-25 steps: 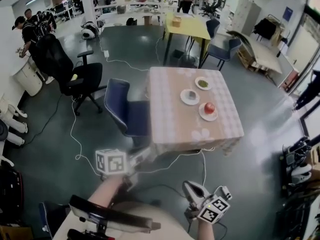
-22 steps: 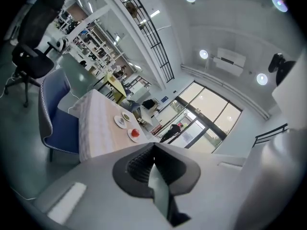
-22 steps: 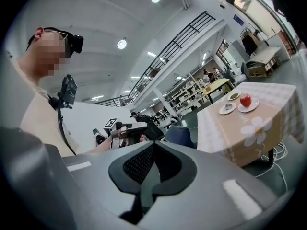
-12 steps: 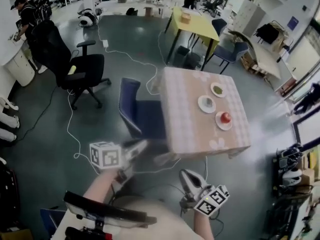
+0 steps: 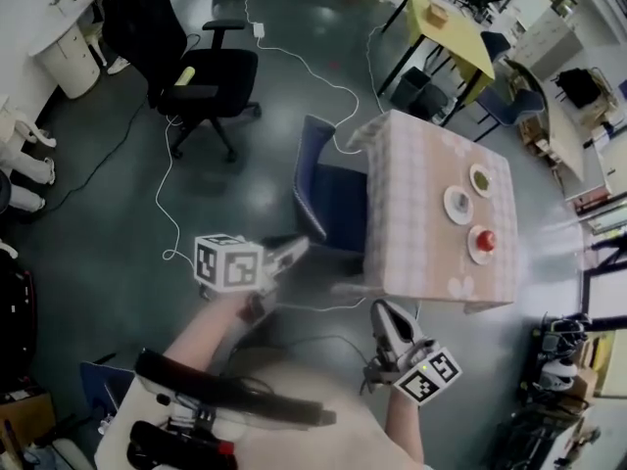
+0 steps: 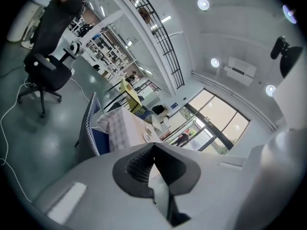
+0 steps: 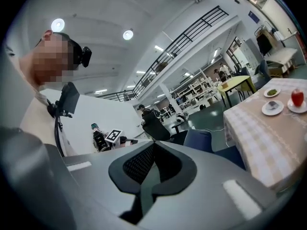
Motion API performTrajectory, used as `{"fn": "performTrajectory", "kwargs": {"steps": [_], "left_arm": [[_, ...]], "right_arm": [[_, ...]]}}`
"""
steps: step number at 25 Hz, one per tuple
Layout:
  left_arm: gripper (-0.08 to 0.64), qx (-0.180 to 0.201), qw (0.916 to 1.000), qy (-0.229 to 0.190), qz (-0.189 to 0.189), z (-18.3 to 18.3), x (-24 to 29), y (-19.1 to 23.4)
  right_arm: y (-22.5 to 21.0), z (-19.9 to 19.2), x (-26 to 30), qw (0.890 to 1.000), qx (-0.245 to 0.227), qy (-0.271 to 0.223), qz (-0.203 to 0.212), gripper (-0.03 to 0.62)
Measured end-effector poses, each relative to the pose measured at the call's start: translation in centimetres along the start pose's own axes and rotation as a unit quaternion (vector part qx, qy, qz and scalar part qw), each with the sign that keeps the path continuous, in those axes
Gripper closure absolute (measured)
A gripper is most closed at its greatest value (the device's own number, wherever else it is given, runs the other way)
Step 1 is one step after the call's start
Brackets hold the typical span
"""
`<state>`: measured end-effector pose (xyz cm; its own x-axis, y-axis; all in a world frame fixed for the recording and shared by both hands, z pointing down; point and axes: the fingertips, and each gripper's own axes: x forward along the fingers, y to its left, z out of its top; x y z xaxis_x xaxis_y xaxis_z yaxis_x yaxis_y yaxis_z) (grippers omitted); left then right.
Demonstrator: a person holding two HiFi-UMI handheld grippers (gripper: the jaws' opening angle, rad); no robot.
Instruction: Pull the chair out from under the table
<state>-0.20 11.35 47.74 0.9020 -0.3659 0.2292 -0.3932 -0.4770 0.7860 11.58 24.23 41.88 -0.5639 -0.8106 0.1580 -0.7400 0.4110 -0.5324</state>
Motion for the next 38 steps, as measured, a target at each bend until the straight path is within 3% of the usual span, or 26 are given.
{"fn": "performTrajectory", "kwargs": {"steps": [12,18,24,30,33,38], "left_arm": [[0.561,-0.005,0.9999,0.001,-0.010,1.8,-0.4,3.2],[0.561,-0.023,0.9995,0.012,-0.016,0.7,1.0,3.9],[0.561,-0.032,0.9993,-0.002,0.019,1.9,2.2,4.5],[0.561,0.007,0.9992,-0.006,0.040,4.5,5.7,2.5],[0.561,0.006,0.9980,0.008,0.063,4.3,7.5,2.2],[0.561,0.013,0.9971,0.013,0.074,4.3,11.0,0.2]], "right_arm": [[0.9,-1.4,2.4,1.000,0.000,0.011,-0.025,0.578],[-0.7,-2.5,1.6,0.999,0.020,0.022,-0.042,0.578],[-2.5,-1.5,3.0,0.999,0.025,0.025,-0.005,0.578],[-5.1,0.7,3.9,0.998,0.033,0.025,0.044,0.578],[-7.4,1.4,2.9,0.997,0.056,0.023,0.039,0.580],[-10.5,3.3,0.8,0.998,0.048,0.022,0.041,0.580]]}}
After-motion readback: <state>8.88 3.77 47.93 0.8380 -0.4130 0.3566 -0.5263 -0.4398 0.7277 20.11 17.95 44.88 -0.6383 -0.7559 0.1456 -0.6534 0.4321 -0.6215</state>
